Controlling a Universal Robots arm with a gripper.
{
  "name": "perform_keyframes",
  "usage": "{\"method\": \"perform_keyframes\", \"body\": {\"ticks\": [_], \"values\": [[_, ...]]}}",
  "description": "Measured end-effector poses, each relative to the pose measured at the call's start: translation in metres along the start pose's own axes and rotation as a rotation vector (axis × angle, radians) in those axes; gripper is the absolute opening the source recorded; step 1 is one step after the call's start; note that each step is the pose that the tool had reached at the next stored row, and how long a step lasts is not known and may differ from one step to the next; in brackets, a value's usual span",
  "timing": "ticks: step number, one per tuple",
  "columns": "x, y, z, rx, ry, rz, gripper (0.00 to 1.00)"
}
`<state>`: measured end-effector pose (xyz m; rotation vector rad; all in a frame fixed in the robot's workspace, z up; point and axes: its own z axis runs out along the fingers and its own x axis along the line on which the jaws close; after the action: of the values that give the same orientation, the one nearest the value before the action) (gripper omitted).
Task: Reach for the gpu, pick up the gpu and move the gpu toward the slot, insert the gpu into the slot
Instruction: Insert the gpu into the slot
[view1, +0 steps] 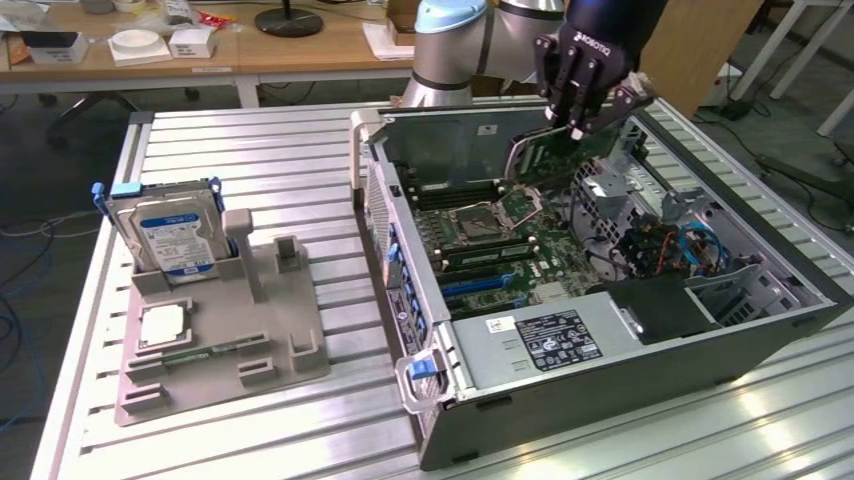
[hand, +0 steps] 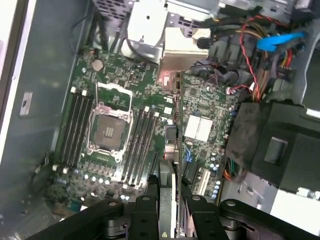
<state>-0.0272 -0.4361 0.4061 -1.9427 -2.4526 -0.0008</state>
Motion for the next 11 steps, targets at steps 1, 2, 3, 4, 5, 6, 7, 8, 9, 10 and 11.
{"method": "perform_keyframes", "body": {"ticks": [1,2,3,4,5,6,7,8,9,10,11], "values": [[0.0,0.0,0.0002,-0.0002,0.0001,0.018,0.26],[0.0,0.0,0.0004,-0.0004,0.0003,0.036,0.26],[0.0,0.0,0.0005,-0.0005,0.0003,0.055,0.26],[0.0,0.0,0.0007,-0.0007,0.0005,0.071,0.26],[0.0,0.0,0.0009,-0.0009,0.0006,0.087,0.26],[0.0,0.0,0.0011,-0.001,0.0007,0.1,0.26],[0.0,-0.0001,0.0013,-0.0012,0.001,0.114,0.26],[0.0,-0.0001,0.0014,-0.0013,0.0009,0.126,0.26],[0.0,-0.0001,0.0016,-0.0014,0.001,0.133,0.26],[0.0,-0.0001,0.0018,-0.0015,0.001,0.137,0.26],[0.0,-0.0001,0.0021,-0.0016,0.0012,0.138,0.26]]}}
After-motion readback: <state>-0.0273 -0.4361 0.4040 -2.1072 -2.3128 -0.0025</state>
